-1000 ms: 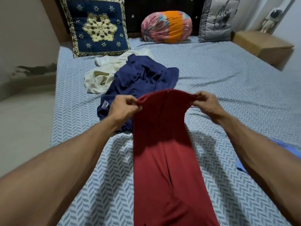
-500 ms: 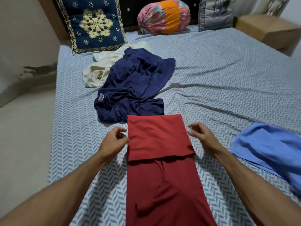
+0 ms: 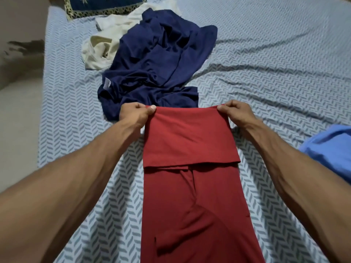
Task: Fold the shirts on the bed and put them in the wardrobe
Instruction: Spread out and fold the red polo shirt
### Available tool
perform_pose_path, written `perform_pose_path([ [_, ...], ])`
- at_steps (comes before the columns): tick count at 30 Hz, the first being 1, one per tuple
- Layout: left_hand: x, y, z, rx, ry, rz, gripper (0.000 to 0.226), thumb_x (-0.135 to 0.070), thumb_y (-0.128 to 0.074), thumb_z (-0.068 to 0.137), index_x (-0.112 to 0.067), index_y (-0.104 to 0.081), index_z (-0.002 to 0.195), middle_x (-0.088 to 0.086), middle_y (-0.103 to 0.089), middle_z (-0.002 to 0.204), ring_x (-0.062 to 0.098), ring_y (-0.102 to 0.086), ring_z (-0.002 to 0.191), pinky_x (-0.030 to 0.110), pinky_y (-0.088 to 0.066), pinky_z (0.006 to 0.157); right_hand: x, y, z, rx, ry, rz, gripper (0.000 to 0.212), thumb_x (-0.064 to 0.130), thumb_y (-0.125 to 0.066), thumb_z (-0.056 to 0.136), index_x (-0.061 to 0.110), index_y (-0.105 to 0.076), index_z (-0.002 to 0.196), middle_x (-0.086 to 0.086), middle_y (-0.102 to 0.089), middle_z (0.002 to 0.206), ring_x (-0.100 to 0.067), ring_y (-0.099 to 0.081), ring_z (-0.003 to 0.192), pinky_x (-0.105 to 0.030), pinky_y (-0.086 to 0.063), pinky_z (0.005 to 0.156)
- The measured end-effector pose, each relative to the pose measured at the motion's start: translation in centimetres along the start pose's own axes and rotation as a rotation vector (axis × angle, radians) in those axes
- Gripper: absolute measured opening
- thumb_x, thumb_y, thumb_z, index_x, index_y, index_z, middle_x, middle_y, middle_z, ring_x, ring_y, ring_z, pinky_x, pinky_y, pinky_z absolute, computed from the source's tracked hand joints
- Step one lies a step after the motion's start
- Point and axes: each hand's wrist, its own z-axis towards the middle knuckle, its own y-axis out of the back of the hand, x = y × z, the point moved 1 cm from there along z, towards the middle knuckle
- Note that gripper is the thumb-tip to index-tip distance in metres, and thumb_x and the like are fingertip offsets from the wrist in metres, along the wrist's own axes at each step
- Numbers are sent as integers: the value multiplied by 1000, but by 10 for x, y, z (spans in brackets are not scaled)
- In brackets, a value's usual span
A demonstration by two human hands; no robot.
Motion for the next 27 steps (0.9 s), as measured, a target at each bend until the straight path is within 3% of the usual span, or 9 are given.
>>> perform_pose_path([
  [3,5,2,2,-16,-47,94,34,-38,-91,69,-22,-61,76,-2,-69,85,17,-66,81,32,-56,76,-1,2,-2,-19,25,-42,38,57,-85,62,29,-67,81,5,-68,84,-20,-64,102,-41,-53,91],
  [5,1,9,1,17,-33,74,47,-31,-96,59,-22,-57,85,4,-69,97,23,-69,91,39,-60,83,3,3,-3,19,28,-89,46,59,-88,55,31,-71,87,7,-64,82,-17,-62,97,-36,-53,84],
  [8,-14,18,-13,105,-4,69,35,-17,-94,63,-20,-65,82,12,-73,94,30,-73,90,41,-62,80,23,2,-16,93,-17,-125,19,27,-88,70,21,-69,70,2,-68,77,-15,-65,86,-36,-53,78],
  [11,-34,28,-40,86,-44,48,17,-10,-87,76,-19,-72,74,11,-76,84,25,-73,77,36,-61,65,45,10,-46,115,-18,-13,24,-1,-74,83,13,-59,71,5,-62,59,-5,-60,58,-28,-48,64],
  [13,-45,39,-58,58,-144,108,16,-14,-88,75,-21,-74,74,2,-75,76,18,-71,72,33,-60,65,54,22,-68,129,17,-32,24,-3,-69,88,14,-57,77,4,-65,59,-6,-59,54,-22,-44,56],
  [16,-53,63,-88,155,-301,148,19,-9,-88,72,-21,-74,76,2,-75,75,20,-74,77,42,-63,78,70,43,-109,152,105,-123,22,-3,-72,87,16,-61,89,-13,-70,78,-16,-65,65,-27,-49,65],
  [18,-52,83,-121,227,-397,182,23,-6,-86,72,-21,-74,83,3,-76,79,20,-74,81,45,-62,82,79,58,-143,208,136,-168,28,-5,-74,84,15,-65,101,-17,-71,84,-16,-68,67,-21,-54,68],
  [23,-28,120,-210,330,-479,350,29,-4,-85,75,-22,-76,96,-5,-75,77,5,-70,68,21,-52,63,80,89,-232,211,328,-437,19,15,-85,77,29,-78,87,6,-77,83,-9,-70,84,-30,-52,84],
  [27,10,138,-273,373,-667,572,19,-8,-86,73,-23,-79,82,-22,-71,71,-5,-68,74,15,-51,73,45,101,-310,153,466,-534,13,38,-75,68,47,-70,77,24,-71,79,-5,-68,88,-46,-53,89],
])
